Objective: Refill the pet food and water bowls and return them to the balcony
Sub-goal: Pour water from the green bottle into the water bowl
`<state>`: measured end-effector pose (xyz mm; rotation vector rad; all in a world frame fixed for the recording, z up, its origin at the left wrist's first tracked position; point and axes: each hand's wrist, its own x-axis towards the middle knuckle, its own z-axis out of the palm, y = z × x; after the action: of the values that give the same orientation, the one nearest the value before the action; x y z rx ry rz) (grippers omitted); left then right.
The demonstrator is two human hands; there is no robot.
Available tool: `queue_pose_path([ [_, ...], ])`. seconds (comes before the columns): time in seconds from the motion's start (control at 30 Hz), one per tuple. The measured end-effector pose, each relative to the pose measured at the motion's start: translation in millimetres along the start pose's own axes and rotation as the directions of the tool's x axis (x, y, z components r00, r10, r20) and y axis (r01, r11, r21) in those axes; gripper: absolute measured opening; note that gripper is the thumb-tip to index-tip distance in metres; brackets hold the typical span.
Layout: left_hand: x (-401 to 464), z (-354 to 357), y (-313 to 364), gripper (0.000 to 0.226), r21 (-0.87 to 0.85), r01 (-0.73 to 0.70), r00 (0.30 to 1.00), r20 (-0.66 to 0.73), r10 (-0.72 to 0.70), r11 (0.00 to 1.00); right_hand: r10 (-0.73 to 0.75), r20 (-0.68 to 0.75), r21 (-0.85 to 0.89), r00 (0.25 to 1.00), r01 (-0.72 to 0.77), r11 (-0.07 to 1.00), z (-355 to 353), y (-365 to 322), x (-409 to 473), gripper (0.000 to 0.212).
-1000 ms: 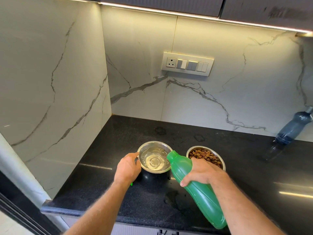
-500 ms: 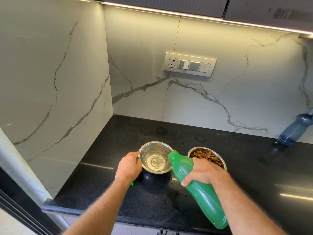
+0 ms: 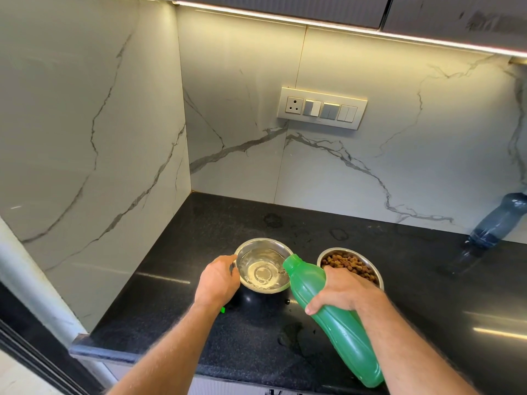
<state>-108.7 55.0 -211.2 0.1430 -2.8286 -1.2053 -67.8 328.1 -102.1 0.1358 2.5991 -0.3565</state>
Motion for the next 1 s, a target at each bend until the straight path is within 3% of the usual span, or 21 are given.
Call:
queue_pose_path([
  [1.0, -2.8, -7.6, 1.1, 0.029, 0.012, 0.006, 1.000, -0.010, -0.006, 1.000, 0.014, 0.057, 0.013, 0.998, -0.015, 1.000, -4.4, 0.4, 8.6, 0.084],
])
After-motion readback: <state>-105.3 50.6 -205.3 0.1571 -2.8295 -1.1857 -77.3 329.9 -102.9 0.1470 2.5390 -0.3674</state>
